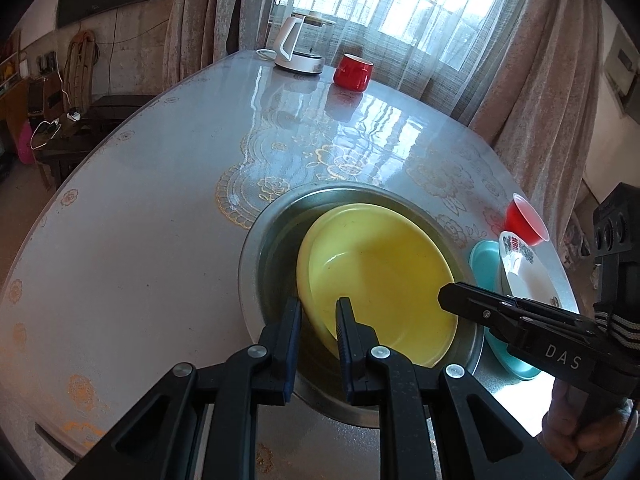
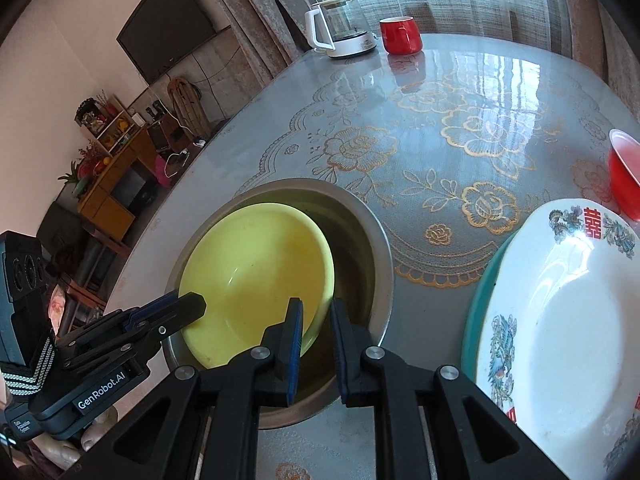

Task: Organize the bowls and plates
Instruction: 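Carry the yellow bowl over the steel bowl and lower it inside, then open both grippers and withdraw from the yellow bowl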

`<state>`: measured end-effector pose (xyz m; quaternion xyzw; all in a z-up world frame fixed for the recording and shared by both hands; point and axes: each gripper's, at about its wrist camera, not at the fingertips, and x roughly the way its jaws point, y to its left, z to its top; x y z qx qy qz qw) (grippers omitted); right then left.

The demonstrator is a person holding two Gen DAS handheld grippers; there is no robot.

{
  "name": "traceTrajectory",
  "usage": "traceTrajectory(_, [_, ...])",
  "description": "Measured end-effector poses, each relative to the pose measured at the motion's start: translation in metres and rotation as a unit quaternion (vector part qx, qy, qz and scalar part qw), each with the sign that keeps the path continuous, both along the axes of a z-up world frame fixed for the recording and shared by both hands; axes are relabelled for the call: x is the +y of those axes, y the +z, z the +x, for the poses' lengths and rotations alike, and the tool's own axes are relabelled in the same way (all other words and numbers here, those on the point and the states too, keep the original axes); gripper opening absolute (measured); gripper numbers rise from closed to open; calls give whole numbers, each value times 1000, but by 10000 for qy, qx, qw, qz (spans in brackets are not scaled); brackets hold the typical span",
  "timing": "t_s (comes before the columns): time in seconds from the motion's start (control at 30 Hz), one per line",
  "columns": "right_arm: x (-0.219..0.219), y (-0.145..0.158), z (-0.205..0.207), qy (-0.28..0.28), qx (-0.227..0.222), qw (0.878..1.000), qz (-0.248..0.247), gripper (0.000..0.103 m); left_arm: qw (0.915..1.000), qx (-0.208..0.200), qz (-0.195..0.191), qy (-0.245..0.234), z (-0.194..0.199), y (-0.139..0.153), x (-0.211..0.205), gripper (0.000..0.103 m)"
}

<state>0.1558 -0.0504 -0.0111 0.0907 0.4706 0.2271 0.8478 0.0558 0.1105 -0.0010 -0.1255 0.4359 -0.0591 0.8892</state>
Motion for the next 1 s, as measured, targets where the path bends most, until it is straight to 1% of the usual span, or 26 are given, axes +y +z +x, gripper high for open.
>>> traceTrajectory(0.03, [0, 0, 0, 2, -9, 10000, -2, 18, 10000, -5, 23, 0, 1, 0, 0, 18])
traceTrajectory(0.2, [-1, 0, -2, -9, -52, 10000, -37, 18, 9999, -17, 141, 40, 1, 0, -2, 19])
traceTrajectory(0.27, [0, 0, -3, 16, -86, 10000, -17, 21, 9997, -39, 216, 54, 1, 0, -3, 19])
traceTrajectory(0.4, [3, 1, -3, 45, -170, 9998, -96, 21, 9993, -84, 349, 61, 1, -1, -5, 19])
traceTrajectory(0.6, [7, 0, -5, 121, -344, 9991, -214, 21, 9976, -187, 661, 74, -1, -3, -10, 19])
traceTrajectory(0.77, [4, -1, -5, 128, -367, 9992, -61, 21, 9952, -297, 920, 113, -3, -1, -13, 19])
traceTrajectory(1.0, [3, -1, -6, 139, -433, 9990, 42, 21, 9935, -409, 1046, 174, -7, 2, -13, 19])
